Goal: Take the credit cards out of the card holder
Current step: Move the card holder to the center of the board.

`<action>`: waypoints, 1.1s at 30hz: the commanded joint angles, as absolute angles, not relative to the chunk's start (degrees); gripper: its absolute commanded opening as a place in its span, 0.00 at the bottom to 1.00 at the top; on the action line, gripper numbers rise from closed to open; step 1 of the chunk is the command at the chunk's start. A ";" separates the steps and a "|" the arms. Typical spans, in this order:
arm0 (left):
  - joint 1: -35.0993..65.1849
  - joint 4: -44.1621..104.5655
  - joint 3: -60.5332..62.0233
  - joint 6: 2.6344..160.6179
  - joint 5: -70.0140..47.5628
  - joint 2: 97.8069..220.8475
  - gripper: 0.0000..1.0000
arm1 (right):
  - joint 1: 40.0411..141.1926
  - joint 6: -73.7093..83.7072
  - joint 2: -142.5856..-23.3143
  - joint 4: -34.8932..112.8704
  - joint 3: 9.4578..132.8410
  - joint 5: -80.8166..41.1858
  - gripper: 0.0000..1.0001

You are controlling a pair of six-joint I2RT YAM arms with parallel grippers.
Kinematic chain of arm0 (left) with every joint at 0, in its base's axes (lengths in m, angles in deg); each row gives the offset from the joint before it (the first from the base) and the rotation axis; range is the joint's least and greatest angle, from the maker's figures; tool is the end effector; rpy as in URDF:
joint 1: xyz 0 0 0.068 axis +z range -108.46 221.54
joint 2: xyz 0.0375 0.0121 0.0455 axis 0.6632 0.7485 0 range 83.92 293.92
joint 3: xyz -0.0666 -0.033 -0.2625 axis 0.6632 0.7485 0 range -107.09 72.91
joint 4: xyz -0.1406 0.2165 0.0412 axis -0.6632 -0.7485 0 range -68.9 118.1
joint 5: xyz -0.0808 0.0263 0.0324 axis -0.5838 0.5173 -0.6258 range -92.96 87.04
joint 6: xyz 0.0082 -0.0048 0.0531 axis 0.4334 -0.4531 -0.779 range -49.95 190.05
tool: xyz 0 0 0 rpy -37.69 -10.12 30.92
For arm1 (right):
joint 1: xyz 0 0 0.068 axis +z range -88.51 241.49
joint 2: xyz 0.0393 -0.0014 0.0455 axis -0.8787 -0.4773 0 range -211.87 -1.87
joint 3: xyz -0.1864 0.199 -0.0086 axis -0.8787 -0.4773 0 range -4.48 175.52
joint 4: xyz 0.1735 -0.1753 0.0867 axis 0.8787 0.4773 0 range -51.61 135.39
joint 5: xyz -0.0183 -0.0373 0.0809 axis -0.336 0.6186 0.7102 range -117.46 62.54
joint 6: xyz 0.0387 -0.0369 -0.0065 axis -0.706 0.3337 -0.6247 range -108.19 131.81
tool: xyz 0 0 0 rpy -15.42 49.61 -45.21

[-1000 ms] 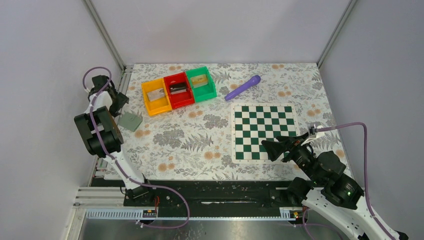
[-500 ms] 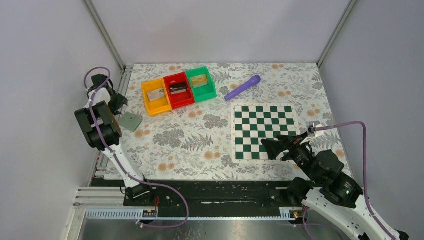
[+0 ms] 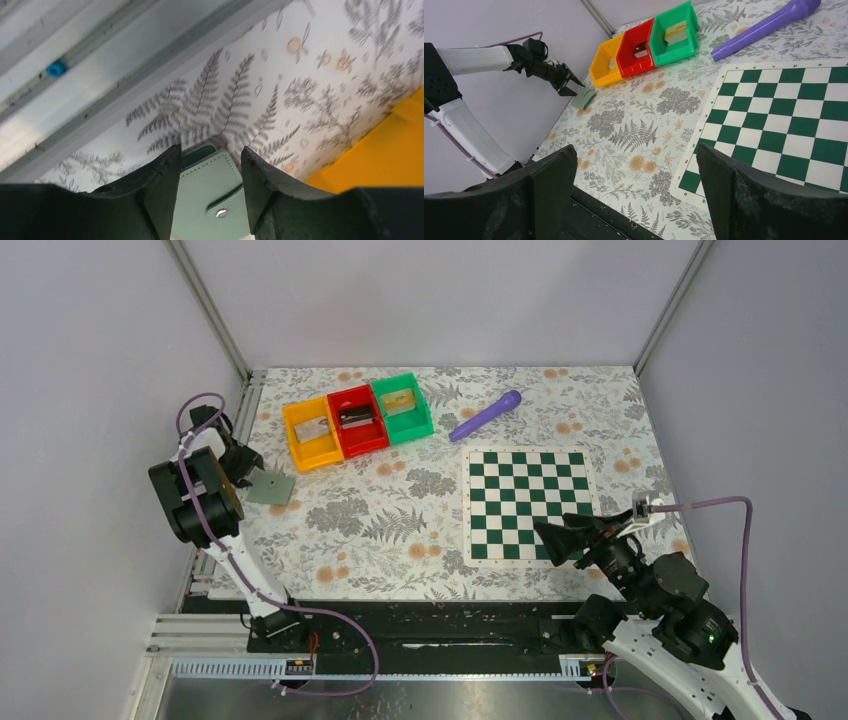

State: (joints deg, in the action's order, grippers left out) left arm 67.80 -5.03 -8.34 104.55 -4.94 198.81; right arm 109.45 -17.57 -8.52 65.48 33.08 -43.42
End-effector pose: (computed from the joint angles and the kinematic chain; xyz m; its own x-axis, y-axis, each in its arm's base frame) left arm 0.3697 0.1810 0.1665 -0.4355 -0.8462 -0.3072 -0.8211 0.5132 -0.2496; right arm 0.0375 0.0270 0.3287 -0.2213 0.4591 -0.8604 -0.4840 0.7143 0.5056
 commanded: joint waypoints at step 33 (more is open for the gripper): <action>66.19 -0.85 8.23 106.27 -9.53 174.88 0.54 | 109.74 -24.55 -2.28 72.20 36.28 -45.66 0.91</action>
State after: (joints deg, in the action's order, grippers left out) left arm 65.51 -0.55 15.86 107.70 -14.08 168.98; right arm 109.45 -22.78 -2.82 72.41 34.91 -45.81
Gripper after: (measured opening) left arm 0.548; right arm 0.912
